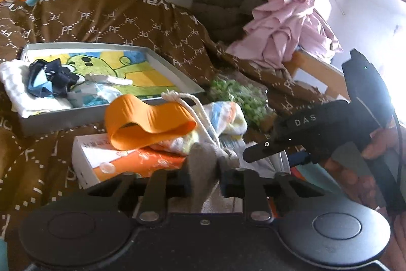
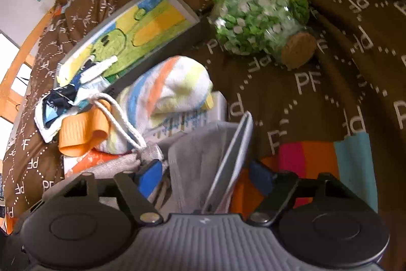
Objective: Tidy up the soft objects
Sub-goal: 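Grasp the white face mask with the right tool while the left tool lifts the bag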
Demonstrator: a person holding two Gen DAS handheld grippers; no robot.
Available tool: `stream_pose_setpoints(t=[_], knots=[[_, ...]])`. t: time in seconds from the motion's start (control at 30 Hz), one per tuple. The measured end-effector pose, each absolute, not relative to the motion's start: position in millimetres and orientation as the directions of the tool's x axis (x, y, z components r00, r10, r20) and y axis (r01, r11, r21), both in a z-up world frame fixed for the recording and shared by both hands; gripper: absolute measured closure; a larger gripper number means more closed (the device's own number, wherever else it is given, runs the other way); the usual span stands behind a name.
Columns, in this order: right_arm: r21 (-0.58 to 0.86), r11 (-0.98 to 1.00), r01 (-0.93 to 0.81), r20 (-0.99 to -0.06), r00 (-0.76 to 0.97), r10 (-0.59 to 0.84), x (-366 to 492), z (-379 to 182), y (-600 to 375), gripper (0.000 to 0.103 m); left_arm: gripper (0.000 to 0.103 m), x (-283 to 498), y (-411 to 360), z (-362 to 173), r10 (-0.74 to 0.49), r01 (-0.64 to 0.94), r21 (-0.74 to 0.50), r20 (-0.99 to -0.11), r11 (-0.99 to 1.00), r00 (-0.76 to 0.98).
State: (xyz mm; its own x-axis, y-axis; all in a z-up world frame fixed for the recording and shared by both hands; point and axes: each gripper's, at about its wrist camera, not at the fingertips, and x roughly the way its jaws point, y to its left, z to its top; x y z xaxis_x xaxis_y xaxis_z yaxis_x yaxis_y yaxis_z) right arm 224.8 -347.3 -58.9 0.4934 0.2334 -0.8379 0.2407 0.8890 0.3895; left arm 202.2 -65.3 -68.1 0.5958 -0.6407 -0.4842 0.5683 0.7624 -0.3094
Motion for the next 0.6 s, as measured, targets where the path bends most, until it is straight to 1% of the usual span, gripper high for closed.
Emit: stream_pose_setpoints(t=[0.03, 0.1, 0.13, 0.17, 0.2, 0.27, 0.33, 0.4, 0.47, 0.53, 0.6], knots=[[0.391, 0.887, 0.247, -0.841, 0.489, 0.234, 224, -60, -348, 0.03, 0.085, 202, -67, -68, -0.642, 0.574, -0.306, -0.489, 0.76, 0.59], [0.393, 0.884, 0.253, -0.838, 0.494, 0.231, 223, -60, -349, 0.033, 0.086, 201, -68, -69, -0.648, 0.583, -0.305, -0.496, 0.753, 0.578], [0.394, 0.883, 0.256, -0.835, 0.501, 0.227, 222, -59, -350, 0.036, 0.086, 201, -69, -69, -0.648, 0.586, -0.302, -0.501, 0.752, 0.573], [0.394, 0.881, 0.26, -0.831, 0.51, 0.221, 221, -58, -351, 0.043, 0.086, 201, -70, -70, -0.649, 0.591, -0.298, -0.508, 0.75, 0.567], [0.393, 0.88, 0.267, -0.83, 0.514, 0.215, 221, -58, -353, 0.046, 0.085, 200, -71, -71, -0.649, 0.594, -0.297, -0.516, 0.748, 0.559], [0.391, 0.877, 0.281, -0.833, 0.514, 0.206, 221, -58, -354, 0.057, 0.085, 201, -74, -74, -0.646, 0.598, -0.293, -0.536, 0.746, 0.544], [0.39, 0.875, 0.286, -0.833, 0.515, 0.203, 221, -59, -355, 0.066, 0.085, 201, -77, -76, -0.642, 0.604, -0.283, -0.551, 0.745, 0.534], [0.389, 0.875, 0.288, -0.829, 0.523, 0.197, 220, -58, -356, 0.074, 0.089, 198, -78, -76, -0.635, 0.612, -0.26, -0.551, 0.747, 0.541], [0.389, 0.875, 0.288, -0.823, 0.535, 0.19, 219, -56, -357, 0.081, 0.096, 196, -80, -74, -0.632, 0.617, -0.244, -0.547, 0.748, 0.55], [0.393, 0.872, 0.292, -0.813, 0.554, 0.18, 217, -54, -360, 0.085, 0.099, 194, -81, -72, -0.628, 0.619, -0.231, -0.54, 0.75, 0.56], [0.399, 0.868, 0.296, -0.799, 0.576, 0.171, 214, -50, -363, 0.087, 0.099, 191, -81, -70, -0.624, 0.62, -0.214, -0.524, 0.755, 0.579]])
